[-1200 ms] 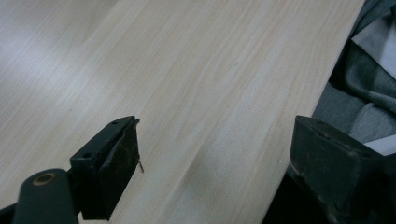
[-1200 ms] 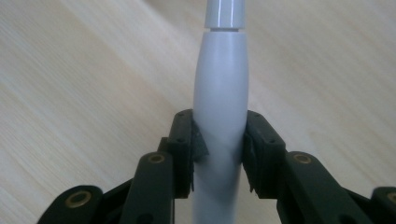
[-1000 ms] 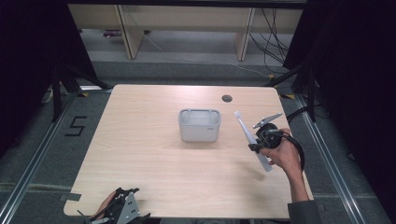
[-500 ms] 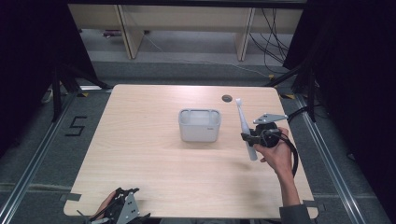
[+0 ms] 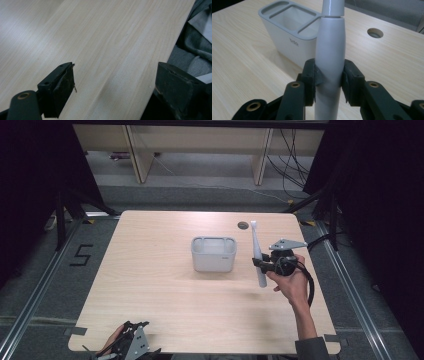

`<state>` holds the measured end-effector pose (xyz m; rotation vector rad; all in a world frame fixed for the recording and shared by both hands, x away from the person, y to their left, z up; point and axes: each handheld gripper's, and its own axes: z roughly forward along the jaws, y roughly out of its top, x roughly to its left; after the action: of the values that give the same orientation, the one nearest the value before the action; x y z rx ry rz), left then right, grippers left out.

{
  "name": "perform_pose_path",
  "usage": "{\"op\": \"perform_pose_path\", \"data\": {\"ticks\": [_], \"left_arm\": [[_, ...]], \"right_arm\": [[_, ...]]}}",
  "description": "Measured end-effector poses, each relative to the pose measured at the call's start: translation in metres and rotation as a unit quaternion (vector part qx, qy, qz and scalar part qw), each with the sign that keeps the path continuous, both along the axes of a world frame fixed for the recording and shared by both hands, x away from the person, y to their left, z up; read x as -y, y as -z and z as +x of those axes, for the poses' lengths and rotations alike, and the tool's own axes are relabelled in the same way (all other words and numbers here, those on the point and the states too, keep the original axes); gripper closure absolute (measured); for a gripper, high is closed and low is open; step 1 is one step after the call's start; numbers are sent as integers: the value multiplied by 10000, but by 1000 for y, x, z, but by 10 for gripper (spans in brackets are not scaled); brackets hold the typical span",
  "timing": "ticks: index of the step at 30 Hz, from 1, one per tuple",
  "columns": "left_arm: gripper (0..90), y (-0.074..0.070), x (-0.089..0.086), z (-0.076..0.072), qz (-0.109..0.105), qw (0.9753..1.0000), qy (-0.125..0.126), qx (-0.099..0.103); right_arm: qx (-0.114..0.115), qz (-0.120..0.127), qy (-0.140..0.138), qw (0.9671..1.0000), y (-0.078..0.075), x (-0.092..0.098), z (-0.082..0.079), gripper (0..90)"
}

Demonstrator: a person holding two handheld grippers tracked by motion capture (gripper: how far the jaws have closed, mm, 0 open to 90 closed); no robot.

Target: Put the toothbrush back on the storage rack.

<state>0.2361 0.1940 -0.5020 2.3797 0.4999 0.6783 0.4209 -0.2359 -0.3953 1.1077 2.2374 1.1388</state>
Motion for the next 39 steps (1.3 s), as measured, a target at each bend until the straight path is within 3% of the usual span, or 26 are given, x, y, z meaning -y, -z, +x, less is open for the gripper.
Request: {"op": "perform_pose_path", "data": {"ticks": [1,4,7,11,12,14,18,21,22,24,25,27,30,31,32,33,35,37,39], "left_arm": [[151,0,0,0,5,10000,4,5],[151,-1,-1,0,-8,10000,54,-71],[152,0,-1,0,2,10000,19,-13],[151,0,-1,0,-7,10000,51,-60],[151,-1,-1,0,17,10000,49,-85],[152,0,0,0,6,10000,-5,13],[151,-1,-1,0,12,10000,60,-68],[152,0,-1,0,4,10000,7,10],[152,-1,-1,0,7,10000,33,-20],[151,-1,-1,0,8,10000,17,-2],[152,-2,-2,0,45,9999,74,-97],[151,-2,-2,0,40,9999,69,-103],[152,-1,-1,0,-1,10000,46,-46],[151,0,-1,0,9,10000,5,14],[151,-1,-1,0,7,10000,23,-18],[151,-1,-1,0,-8,10000,64,-74],[151,0,-1,0,-10,10000,42,-50],[151,0,-1,0,-12,10000,56,-69],[151,0,-1,1,-12,9999,68,-81]], "right_arm": [[-73,81,-33,9999,0,-1,0,671],[4,213,-85,9997,-1,-5,1,671],[8,302,-111,9995,-3,-10,2,671],[161,213,-260,9993,-10,-16,4,671],[148,365,-243,9989,-10,-19,4,671],[141,411,-312,9986,-13,-22,5,671],[115,484,-393,9980,-15,-31,9,671],[114,544,-452,9974,-17,-37,12,671],[22,633,-410,9971,-18,-40,12,671],[100,579,-432,9973,-19,-44,14,671],[80,621,-429,9971,-20,-46,14,671],[118,697,-529,9961,-23,-49,17,671],[164,721,-554,9957,-26,-53,20,671],[52,772,-437,9960,-27,-56,19,671],[192,741,-518,9957,-27,-57,22,671],[98,778,-492,9957,-27,-59,23,671],[194,795,-465,9956,-27,-62,26,671],[81,815,-463,9956,-29,-66,27,671],[111,900,-501,9946,-30,-69,30,671]]}}
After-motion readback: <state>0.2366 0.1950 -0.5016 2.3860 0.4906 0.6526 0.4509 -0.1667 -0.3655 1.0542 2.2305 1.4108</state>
